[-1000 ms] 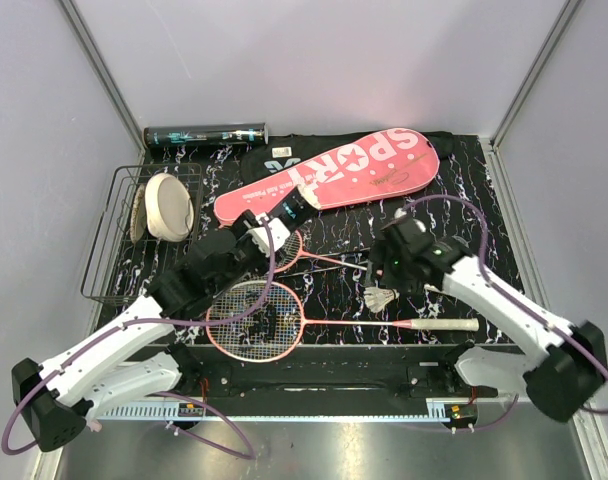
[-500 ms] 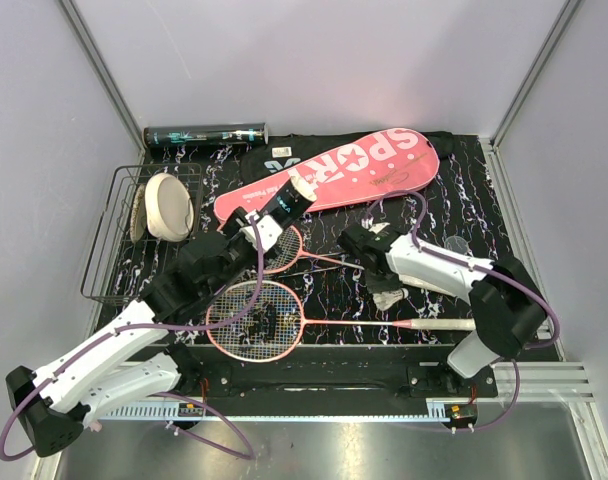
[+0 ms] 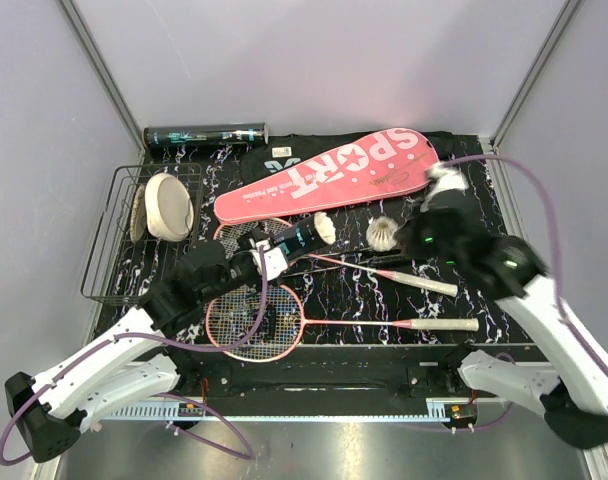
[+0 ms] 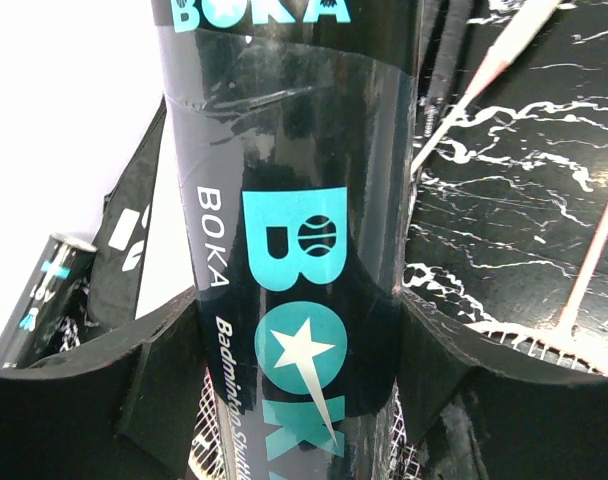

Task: Pack up the badminton gear
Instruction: Pick up the shuttlecock at the center of the board, then place the shuttlecock at the shuttle tube.

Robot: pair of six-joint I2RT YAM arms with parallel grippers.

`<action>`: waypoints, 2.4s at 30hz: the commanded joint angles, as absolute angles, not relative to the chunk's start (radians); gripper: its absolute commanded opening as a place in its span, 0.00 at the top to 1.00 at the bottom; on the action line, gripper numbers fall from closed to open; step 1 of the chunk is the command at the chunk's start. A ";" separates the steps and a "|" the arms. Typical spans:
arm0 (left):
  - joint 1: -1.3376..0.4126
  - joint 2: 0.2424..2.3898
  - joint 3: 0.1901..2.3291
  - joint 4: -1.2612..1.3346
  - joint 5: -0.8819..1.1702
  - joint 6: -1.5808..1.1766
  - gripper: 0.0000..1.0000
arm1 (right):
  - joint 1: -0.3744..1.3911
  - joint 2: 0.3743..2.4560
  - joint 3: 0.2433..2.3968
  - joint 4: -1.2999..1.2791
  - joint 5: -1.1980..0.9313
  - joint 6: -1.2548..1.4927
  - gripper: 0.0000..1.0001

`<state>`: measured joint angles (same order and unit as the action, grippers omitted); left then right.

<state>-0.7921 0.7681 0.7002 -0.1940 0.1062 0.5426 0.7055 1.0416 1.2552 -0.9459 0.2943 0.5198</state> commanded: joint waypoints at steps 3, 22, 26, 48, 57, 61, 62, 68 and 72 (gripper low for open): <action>-0.790 0.730 0.696 -0.130 0.299 0.623 1.00 | 0.434 0.946 1.426 -0.862 -0.334 0.440 1.00; -0.790 0.712 0.675 -0.081 0.304 0.609 1.00 | 0.406 0.948 1.347 -0.696 -0.775 0.575 1.00; -0.790 0.710 0.673 -0.072 0.291 0.606 1.00 | 0.405 0.940 1.348 -0.747 -0.758 0.548 1.00; -0.790 0.696 0.675 -0.064 0.448 0.598 1.00 | 0.428 1.118 1.316 -0.703 -0.779 0.472 0.62; -0.790 0.704 0.681 -0.023 0.408 0.560 1.00 | 0.633 1.213 1.319 -0.614 -0.618 0.525 0.38; -0.790 0.727 0.695 -0.017 0.364 0.531 1.00 | 0.741 1.262 1.289 -0.495 -0.422 0.622 0.32; -0.790 0.735 0.699 -0.017 0.361 0.528 1.00 | 0.782 1.291 1.284 -0.476 -0.384 0.641 0.32; -0.790 0.721 0.701 -0.026 0.335 0.525 1.00 | 0.830 1.321 1.244 -0.399 -0.239 0.673 0.25; -0.790 0.718 0.696 -0.048 0.244 0.511 1.00 | 0.735 1.175 1.249 -0.474 -0.253 0.638 0.16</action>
